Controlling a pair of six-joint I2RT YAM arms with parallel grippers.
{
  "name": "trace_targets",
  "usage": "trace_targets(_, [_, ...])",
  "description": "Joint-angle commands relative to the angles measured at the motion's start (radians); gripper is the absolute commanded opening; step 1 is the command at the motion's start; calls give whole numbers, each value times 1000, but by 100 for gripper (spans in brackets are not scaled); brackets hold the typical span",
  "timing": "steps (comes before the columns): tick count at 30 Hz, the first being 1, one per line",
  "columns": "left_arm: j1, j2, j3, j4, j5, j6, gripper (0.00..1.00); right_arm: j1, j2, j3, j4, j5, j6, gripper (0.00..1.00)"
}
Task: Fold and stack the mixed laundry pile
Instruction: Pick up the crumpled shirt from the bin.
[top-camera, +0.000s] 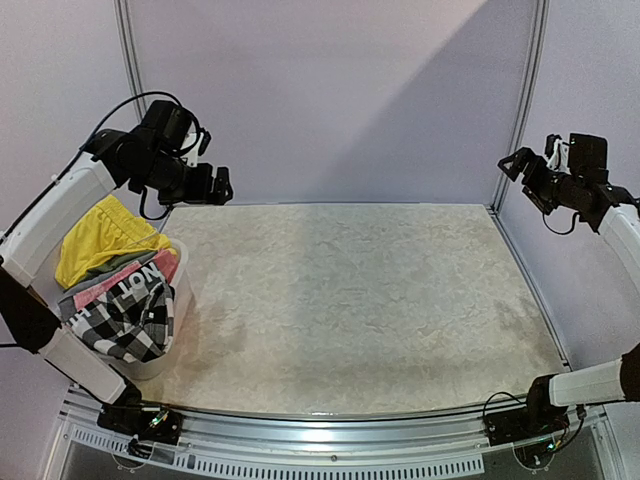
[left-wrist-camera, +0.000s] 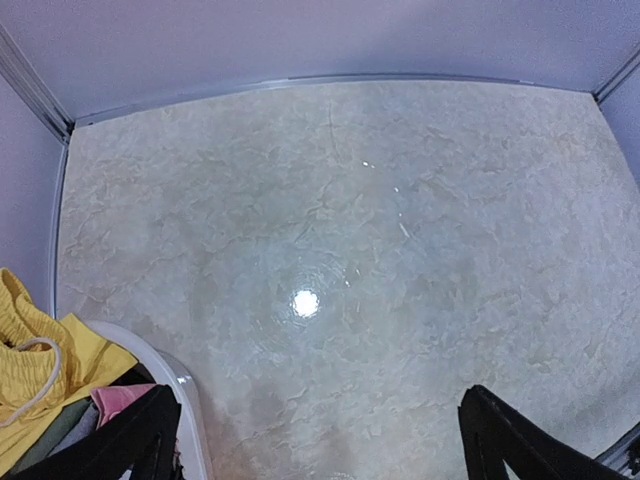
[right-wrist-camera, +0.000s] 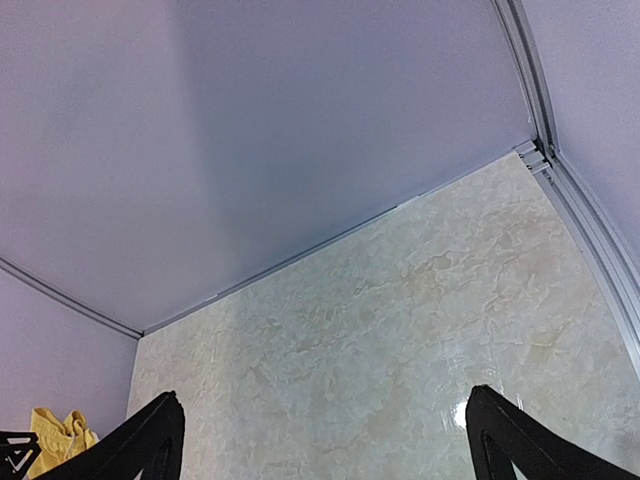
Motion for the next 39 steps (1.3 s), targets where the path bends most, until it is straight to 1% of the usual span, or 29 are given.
trace_targets(1, [-30,19,54,-46,-45,-22,100,-8,-19,-3,-76,35,-15,99])
trace_targets(5, [-33,9,65,-77,-106,-26,100,-8,7,27,-139,59,-9,99])
trace_targets(7, [-30,4,70,-107,-159,-30,100,-8,16,28,-157,73,-10,99])
trace_targets(11, [-20,-2,78,-153,-219,-46,100,-8,29,38,-185,92,-16,99])
trace_targets(14, [12,1,93,-210,-244,-84,100,-9,44,43,-193,83,-24,99])
trace_targets(17, [62,-12,86,-259,-249,-115,100,-9,46,20,-165,48,-20,99])
trace_targets(22, [162,-68,22,-286,-221,-153,97,-9,55,12,-134,-2,-4,99])
trace_targets(27, [247,-114,-37,-328,-188,-184,87,-8,83,38,-138,-29,-1,99])
trace_targets(30, [260,-138,-75,-368,-160,-200,82,-8,100,46,-142,-43,5,99])
trace_targets(35, [258,-182,-159,-450,-61,-223,77,-8,112,44,-143,-52,15,99])
trace_targets(39, [258,-226,-235,-505,8,-237,68,-8,131,45,-141,-69,13,99])
